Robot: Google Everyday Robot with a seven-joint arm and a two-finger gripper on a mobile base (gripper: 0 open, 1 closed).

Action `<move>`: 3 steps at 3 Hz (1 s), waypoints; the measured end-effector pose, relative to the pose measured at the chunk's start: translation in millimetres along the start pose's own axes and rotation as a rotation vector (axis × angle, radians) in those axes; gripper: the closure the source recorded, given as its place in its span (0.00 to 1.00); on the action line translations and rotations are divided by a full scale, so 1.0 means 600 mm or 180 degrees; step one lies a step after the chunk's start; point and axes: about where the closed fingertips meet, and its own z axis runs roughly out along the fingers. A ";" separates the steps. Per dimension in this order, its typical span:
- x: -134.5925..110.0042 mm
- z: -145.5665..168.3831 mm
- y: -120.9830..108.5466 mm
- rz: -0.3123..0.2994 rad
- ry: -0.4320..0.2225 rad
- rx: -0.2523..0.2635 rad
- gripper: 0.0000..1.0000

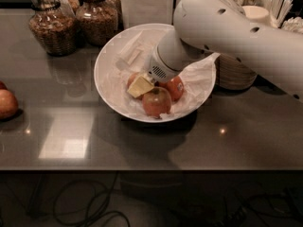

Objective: Pick apple from white bowl

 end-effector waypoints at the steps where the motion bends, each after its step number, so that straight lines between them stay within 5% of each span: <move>1: 0.000 0.000 0.000 0.0000 -0.0001 -0.0001 1.00; 3: -0.016 -0.013 0.002 -0.0032 -0.0151 -0.0131 1.00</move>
Offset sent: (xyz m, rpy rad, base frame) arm -0.0008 0.0041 -0.0009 0.0374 0.0255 0.0259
